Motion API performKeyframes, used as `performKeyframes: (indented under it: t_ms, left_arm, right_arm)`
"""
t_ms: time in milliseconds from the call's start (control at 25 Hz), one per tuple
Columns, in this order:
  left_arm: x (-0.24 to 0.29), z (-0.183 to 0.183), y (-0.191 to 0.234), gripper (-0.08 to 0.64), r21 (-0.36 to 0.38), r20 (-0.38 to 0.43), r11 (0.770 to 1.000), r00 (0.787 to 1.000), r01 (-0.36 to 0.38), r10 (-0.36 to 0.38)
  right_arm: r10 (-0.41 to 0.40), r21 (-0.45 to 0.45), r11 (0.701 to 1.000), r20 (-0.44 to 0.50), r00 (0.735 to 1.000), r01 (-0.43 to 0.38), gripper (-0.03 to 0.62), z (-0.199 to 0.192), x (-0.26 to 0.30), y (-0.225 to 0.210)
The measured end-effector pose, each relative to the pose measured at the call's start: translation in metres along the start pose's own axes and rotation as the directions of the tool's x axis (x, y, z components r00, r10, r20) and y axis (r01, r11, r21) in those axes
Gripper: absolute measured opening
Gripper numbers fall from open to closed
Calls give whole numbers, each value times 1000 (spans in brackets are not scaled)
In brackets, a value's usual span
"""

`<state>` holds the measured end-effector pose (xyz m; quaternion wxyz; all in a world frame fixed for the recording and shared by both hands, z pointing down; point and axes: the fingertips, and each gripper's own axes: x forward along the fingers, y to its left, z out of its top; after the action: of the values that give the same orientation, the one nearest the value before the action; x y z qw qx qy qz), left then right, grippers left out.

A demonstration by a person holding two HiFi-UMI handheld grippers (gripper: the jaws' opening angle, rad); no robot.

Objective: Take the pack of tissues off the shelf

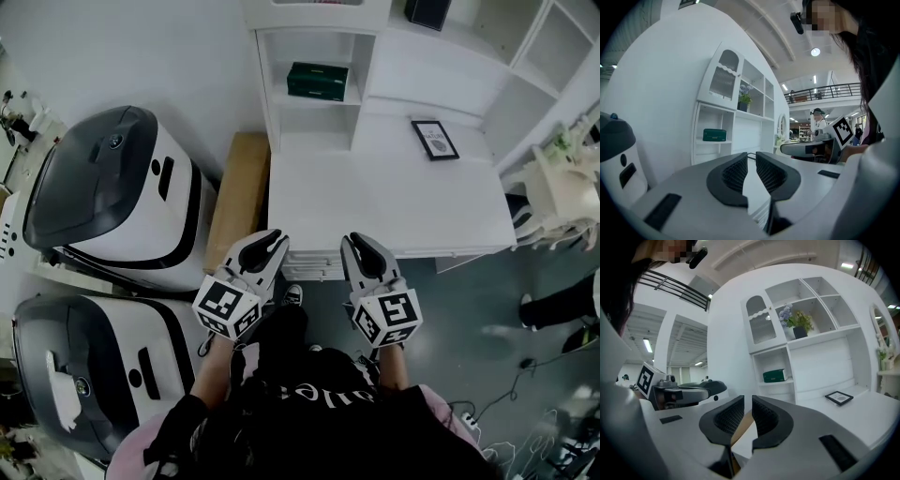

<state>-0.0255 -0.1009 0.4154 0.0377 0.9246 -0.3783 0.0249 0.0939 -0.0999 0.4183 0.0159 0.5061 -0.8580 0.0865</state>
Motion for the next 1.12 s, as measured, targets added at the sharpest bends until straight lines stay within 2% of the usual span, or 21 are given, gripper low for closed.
performKeyframes:
  t_ms: [640,880,1120]
  left_arm:
    - [89,19,155,51,-22,31,996,996,86,-85]
    - [113,22,189,51,-4,36,991,991,132,-131]
    - [130,20,206,51,-15,32,990,990,138,-137]
  right_arm:
    - [-82,-28,996,-17,996,82,64,32,162,-42]
    - [-118,-61,991,-17,993,117,66,40,204,-61]
    - [-143,-96,986,-31,989,139,66,46,236,-93]
